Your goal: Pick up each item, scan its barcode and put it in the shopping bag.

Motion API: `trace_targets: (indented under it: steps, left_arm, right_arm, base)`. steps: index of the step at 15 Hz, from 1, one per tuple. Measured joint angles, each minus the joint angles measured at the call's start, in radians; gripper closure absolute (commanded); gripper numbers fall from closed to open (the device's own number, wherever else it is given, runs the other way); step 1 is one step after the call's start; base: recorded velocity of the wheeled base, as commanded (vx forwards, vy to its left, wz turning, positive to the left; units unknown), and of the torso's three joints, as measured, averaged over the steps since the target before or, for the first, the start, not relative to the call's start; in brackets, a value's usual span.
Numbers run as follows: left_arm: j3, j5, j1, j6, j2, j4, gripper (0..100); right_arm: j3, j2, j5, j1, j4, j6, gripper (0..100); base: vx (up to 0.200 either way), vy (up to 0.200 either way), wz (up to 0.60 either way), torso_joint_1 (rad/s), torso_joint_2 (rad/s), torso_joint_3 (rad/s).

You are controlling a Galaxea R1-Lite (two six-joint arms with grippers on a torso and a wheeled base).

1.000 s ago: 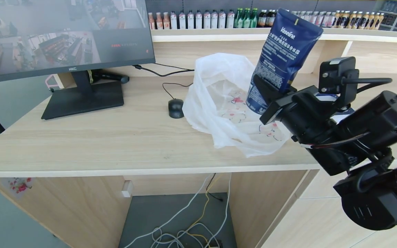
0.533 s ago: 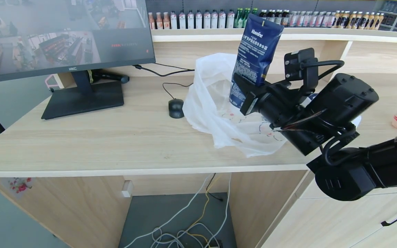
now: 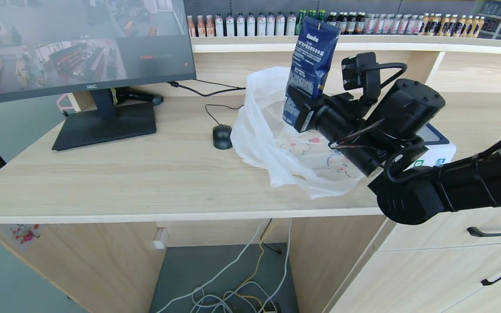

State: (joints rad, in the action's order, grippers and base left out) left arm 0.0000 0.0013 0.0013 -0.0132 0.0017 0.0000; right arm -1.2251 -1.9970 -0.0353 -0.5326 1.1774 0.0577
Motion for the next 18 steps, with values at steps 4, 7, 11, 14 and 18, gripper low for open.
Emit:
trace_targets:
  steps: [4, 7, 11, 14, 18]
  left_arm:
    - [0.0, 0.0, 0.0, 0.0, 0.0, 0.0, 0]
    - [0.0, 0.0, 0.0, 0.0, 0.0, 0.0, 0]
    - [0.0, 0.0, 0.0, 0.0, 0.0, 0.0, 0]
    - [0.0, 0.0, 0.0, 0.0, 0.0, 0.0, 0]
    - [0.0, 0.0, 0.0, 0.0, 0.0, 0.0, 0]
  right_arm:
    - [-0.111, -0.022, -0.022, 0.014, -0.137, 0.0, 100]
    - [-0.176, -0.047, -0.05, 0.041, -0.185, 0.0, 100]
    - [-0.218, -0.089, -0.062, 0.055, -0.194, 0.0, 100]
    - [-0.223, -0.114, -0.063, 0.054, -0.195, 0.0, 100]
    - [-0.221, -0.131, -0.063, 0.054, -0.194, 0.0, 100]
  base:
    - [0.0, 0.0, 0.0, 0.0, 0.0, 0.0]
    - [0.0, 0.0, 0.0, 0.0, 0.0, 0.0]
    - [0.0, 0.0, 0.0, 0.0, 0.0, 0.0]
    - [0.0, 0.0, 0.0, 0.0, 0.0, 0.0]
    - [0.0, 0.0, 0.0, 0.0, 0.0, 0.0]
